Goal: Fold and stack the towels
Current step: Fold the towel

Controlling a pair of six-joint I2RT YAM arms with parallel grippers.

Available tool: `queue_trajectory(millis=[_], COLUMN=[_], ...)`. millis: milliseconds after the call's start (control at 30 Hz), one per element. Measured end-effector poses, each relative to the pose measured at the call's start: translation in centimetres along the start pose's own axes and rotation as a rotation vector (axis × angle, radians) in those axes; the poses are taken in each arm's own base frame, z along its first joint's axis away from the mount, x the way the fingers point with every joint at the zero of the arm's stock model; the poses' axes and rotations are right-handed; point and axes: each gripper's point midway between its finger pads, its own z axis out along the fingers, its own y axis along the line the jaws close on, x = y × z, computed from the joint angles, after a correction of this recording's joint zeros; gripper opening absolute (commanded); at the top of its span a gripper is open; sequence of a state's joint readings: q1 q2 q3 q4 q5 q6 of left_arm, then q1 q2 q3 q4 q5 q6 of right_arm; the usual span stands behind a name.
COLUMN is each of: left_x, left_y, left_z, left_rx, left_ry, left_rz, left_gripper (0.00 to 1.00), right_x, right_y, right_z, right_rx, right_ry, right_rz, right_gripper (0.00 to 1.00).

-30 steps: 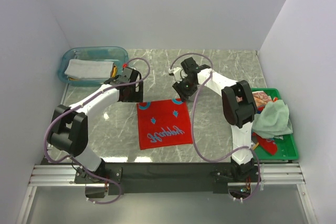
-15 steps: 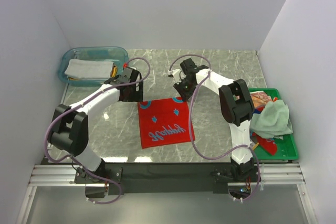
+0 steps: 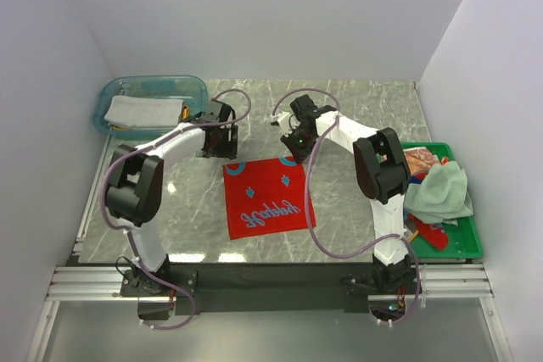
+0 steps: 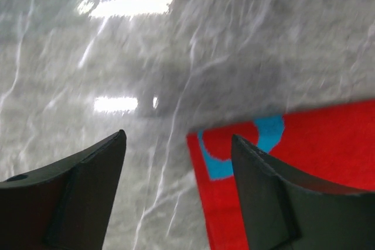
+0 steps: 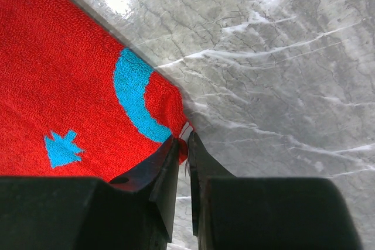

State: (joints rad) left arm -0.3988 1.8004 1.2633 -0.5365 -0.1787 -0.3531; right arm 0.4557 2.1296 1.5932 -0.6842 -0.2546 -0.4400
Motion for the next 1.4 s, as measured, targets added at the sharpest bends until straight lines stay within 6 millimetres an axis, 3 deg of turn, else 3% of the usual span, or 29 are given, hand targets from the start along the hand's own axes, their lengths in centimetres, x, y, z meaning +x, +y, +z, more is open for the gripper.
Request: queue_trajectory(millis=[133,300,700,900,1067,1400], left_x=[-0.5,0.9,1.8,1.1,0.0,1.4], left_y=[-0.5,-0.3,-0.4,-0.4,-0.9,-0.9], left_z=[1.8,3.0,3.2,1.7,0.6,1.5], left_rx=[0.005,0.003,0.05,0.086,0.128,0.131], left_ry=[0.018,0.071,0.099,0.054,0.011,0.057], left_rz=[0.018,0.036,0.024,0.005,0.001,0.014], left_gripper=[0.63,0.59,0.62,0.64,0.62,0.54], right_x=[0.0,0.0,0.0,0.0,0.0,0.1], right_y=[0.0,0.0,0.1,0.0,0.1,-0.1], right_z=[0.0,0.1,0.1,0.1,0.1,0.1], right_rx=[-0.001,-0.001,0.002,0.007,0.01,0.023], right_ry=[-0.001,-0.001,0.001,0.002,0.003,0.005], right_rz=[0.0,0.0,0.002,0.006,0.009,0.018], right_gripper=[0.17,0.14,0.11,0.11,0.11,0.11])
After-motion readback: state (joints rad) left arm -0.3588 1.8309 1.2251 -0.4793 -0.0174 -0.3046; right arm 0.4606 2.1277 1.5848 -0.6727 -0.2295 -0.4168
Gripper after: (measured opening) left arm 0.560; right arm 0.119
